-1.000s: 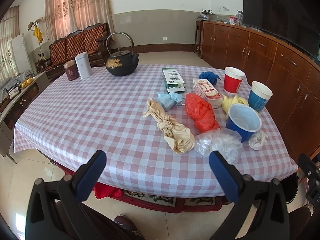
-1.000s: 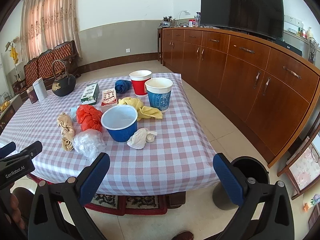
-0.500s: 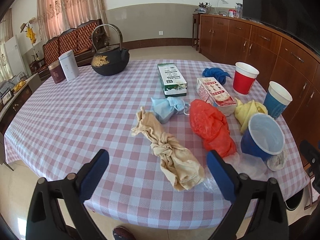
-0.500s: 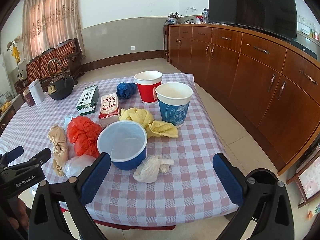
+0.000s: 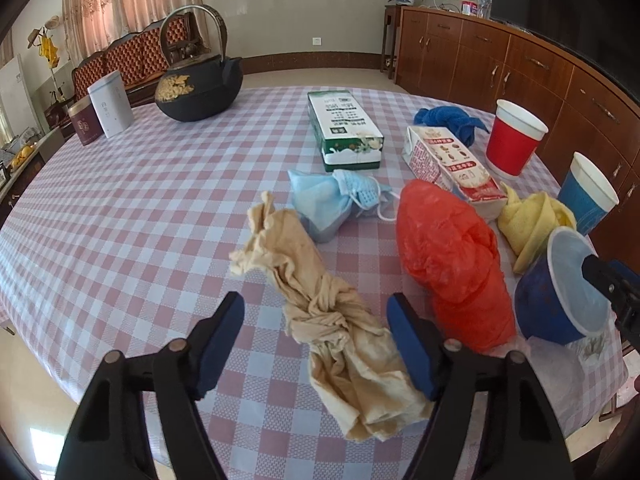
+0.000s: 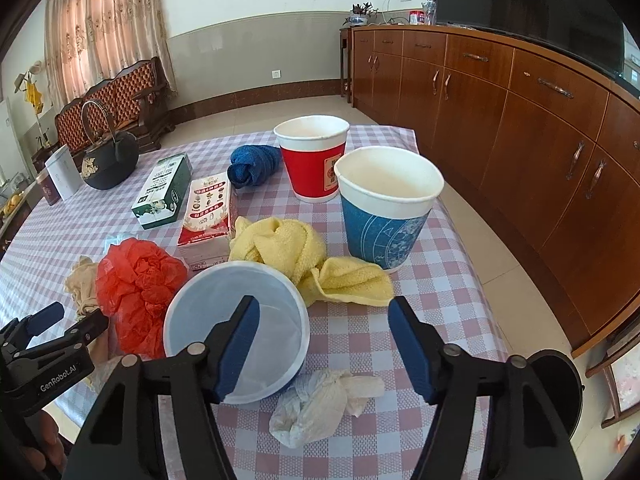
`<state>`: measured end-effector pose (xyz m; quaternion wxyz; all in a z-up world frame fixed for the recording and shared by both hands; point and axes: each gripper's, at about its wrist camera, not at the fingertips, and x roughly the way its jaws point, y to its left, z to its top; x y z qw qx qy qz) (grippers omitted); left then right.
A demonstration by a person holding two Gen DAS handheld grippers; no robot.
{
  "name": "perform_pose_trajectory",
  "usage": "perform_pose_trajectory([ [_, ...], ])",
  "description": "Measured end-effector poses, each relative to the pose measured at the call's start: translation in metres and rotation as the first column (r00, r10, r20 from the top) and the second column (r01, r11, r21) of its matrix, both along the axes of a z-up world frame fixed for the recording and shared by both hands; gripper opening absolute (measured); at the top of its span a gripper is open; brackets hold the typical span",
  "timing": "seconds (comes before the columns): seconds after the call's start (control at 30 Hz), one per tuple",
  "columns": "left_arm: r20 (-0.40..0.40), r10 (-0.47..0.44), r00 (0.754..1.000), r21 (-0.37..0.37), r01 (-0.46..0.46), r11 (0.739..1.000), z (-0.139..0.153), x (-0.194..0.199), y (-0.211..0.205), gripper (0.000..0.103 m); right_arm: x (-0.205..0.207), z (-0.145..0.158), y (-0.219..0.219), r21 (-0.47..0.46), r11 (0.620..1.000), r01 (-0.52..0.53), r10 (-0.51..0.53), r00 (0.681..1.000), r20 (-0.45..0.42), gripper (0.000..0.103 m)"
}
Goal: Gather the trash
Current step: 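Grasp the beige cloth rag with the left gripper while the right grasps the blue cup, then carry the beige rag and blue cup over the black trash bin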
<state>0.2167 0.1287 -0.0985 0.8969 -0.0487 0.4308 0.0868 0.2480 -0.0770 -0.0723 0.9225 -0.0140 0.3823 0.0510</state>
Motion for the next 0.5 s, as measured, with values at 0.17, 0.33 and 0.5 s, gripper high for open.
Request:
perform_pose_trajectory([
  [0.17, -0.021, -0.025, 0.999, -0.019, 0.024, 1.0, -0.01, 0.002, -0.001, 0.045, 0.01, -0.013, 0.006, 0.004, 0.999, -0.032, 0.033, 0.998, -0.047, 0.042],
  [0.33, 0.0, -0.024, 1.0, -0.04, 0.024, 0.999, -0.009, -0.002, 0.002, 0.035, 0.014, -0.021, 0.01, 0.007, 0.998, -0.057, 0.057, 0.996, -0.068, 0.018],
  [0.5, 0.025, -0.023, 0.999, -0.056, 0.024, 0.998, -0.003, -0.006, 0.007, 0.029, 0.012, -0.02, 0.011, 0.032, 0.997, -0.077, 0.079, 0.995, -0.062, 0.011],
])
